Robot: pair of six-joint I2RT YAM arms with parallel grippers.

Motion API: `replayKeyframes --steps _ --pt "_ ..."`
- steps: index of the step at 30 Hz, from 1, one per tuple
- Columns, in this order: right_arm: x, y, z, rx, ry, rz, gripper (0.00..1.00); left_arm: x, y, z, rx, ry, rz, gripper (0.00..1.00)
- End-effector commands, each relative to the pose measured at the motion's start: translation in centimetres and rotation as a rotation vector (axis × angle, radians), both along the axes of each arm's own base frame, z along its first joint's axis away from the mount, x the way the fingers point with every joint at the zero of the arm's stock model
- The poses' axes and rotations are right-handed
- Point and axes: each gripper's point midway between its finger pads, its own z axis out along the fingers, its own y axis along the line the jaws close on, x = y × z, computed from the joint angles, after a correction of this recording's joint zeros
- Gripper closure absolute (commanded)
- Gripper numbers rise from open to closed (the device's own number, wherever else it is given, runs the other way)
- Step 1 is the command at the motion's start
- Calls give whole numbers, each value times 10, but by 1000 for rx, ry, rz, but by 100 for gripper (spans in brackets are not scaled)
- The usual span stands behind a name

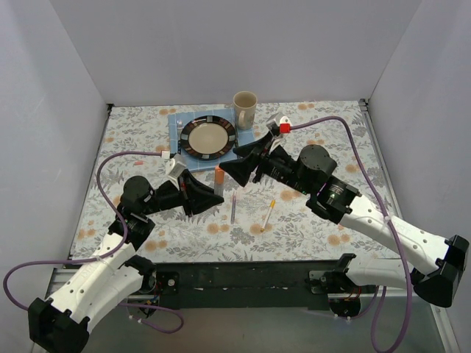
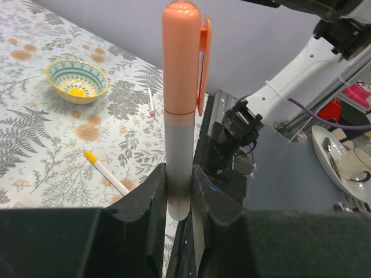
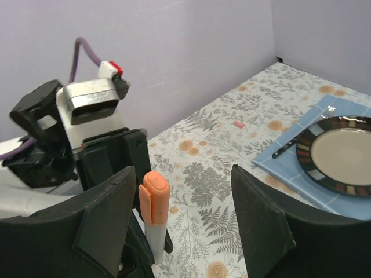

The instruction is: Insert the pens into the pen caps

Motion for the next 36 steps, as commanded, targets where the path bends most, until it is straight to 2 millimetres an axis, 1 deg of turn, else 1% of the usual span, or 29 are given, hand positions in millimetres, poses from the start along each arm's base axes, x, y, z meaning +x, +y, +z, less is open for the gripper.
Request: replayKeyframes --steps 1,2,5,8,10,11,12,14,15,17,18,19,20,21,22,24,25,27,28,29,31,32,34,35,36 --pt "-34 8 30 36 -105 227 30 -21 -3 19 -29 -81 -121 100" --pt "-43 11 32 40 -123 282 31 -22 -3 18 -30 -78 -126 100" --pt "-52 18 33 54 -122 355 35 -22 -3 18 -37 -80 -128 100" --pt "-57 22 26 61 -107 394 37 -21 -3 19 -45 -80 -123 100" --pt "-57 23 21 59 -98 398 45 -21 -4 19 -49 -75 -124 100" --pt "-59 24 16 57 -93 414 51 -20 -4 20 -54 -71 -121 100" --pt "-60 25 12 52 -87 425 66 -20 -4 20 -59 -68 -120 100" --pt "-65 25 3 43 -71 451 81 -16 -4 28 -91 -68 -97 100" --pt "-66 26 -8 27 -52 459 98 -16 -3 31 -102 -76 -91 100" --pt "-72 26 -19 11 -36 494 99 -8 -3 38 -125 -85 -53 100" --pt "-73 27 -31 -7 -16 507 99 -6 -4 42 -132 -93 -46 100" --pt "-75 28 -36 -15 0 523 99 -2 -5 46 -139 -102 -39 100" --pt "-82 28 -42 -25 14 562 99 1 -5 49 -144 -100 -36 100" --pt "-84 29 -53 -41 40 578 99 4 -6 54 -151 -107 -28 100" --pt "-87 29 -61 -53 56 592 99 7 -6 63 -162 -123 -18 100" --pt "-90 28 -75 -75 81 607 99 13 -7 71 -175 -146 3 100" --pt "-91 27 -89 -103 100 612 99 15 -7 75 -177 -158 5 100" --pt "-93 25 -99 -122 112 621 99 18 -9 84 -182 -182 3 100" --pt "-95 23 -109 -139 127 622 99 21 -9 88 -183 -186 11 100" --pt "-96 23 -113 -144 135 625 99 23 -9 96 -187 -201 14 100" --pt "-98 22 -120 -153 148 630 99 28 -10 100 -188 -210 24 100" --pt "-97 20 -127 -163 163 622 99 29 -9 107 -196 -226 30 100" --pt "-99 19 -135 -175 175 628 99 33 -8 112 -190 -238 45 100" --pt "-99 19 -142 -184 183 623 99 36 -7 118 -195 -251 63 100" --pt "-100 19 -148 -193 191 625 99 39 -5 120 -191 -253 75 100"
